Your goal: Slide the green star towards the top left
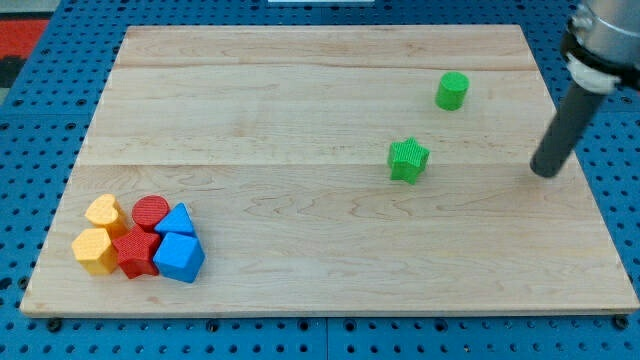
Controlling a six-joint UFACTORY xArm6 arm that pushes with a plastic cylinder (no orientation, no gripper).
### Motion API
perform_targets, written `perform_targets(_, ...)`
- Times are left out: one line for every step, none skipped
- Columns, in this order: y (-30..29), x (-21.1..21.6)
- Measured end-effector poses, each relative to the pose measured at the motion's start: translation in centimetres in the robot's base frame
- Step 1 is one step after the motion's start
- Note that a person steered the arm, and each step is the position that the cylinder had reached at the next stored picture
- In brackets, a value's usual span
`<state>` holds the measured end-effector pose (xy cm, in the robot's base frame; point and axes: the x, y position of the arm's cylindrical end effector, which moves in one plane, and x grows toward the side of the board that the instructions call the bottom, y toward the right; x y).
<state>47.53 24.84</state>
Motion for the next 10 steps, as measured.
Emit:
perform_targets(-7.3,0.4)
perform_targets(-14.2,-4.9)
perform_targets(-20.1,-12.3)
perform_targets(-22.8,-13.6)
perform_targets(-16.1,-9.9)
perform_targets(-10.1,-4.8)
perform_targets(-12.4,-1.2)
perform_targets(-21.3,-1.8)
perform_targets(-24.0,-8.2)
perform_targets(-24.0,-12.2)
